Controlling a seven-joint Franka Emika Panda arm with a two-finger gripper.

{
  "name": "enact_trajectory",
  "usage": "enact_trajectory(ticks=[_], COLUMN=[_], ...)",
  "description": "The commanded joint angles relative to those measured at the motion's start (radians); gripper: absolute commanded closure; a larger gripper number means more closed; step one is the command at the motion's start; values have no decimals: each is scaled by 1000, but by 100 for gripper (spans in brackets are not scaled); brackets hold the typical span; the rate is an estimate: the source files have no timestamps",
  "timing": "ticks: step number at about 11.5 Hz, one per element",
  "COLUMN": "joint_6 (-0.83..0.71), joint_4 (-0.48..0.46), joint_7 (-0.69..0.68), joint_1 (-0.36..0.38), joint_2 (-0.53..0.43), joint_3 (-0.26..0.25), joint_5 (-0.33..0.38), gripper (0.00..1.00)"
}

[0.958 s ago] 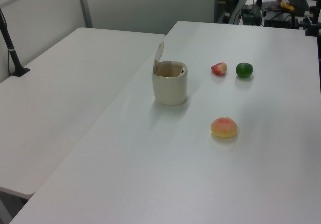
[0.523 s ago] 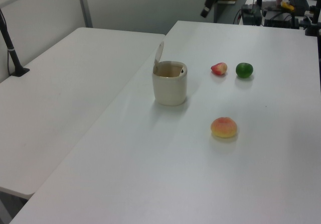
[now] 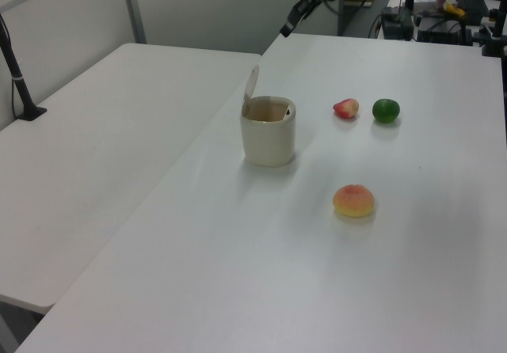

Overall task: Close garbage bin
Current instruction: 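Move the gripper down toward the open lid of the cream bin, then push the raised lid over and down onto the bin opening with the gripper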

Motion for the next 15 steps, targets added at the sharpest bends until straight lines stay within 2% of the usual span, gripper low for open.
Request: enact_trajectory(ticks=[1,3,6,9,15], joint_6=[96,122,223,257,254], joint_4=[90,150,165,164,132], joint_7=[35,53,56,56,55], joint_1=[15,15,29,37,38], joint_2=[103,171,234,264,260], joint_3=[-5,-5,-7,-7,-7], joint_5=[-1,-1,-1,-2,-1], gripper=[100,100,100,100,100])
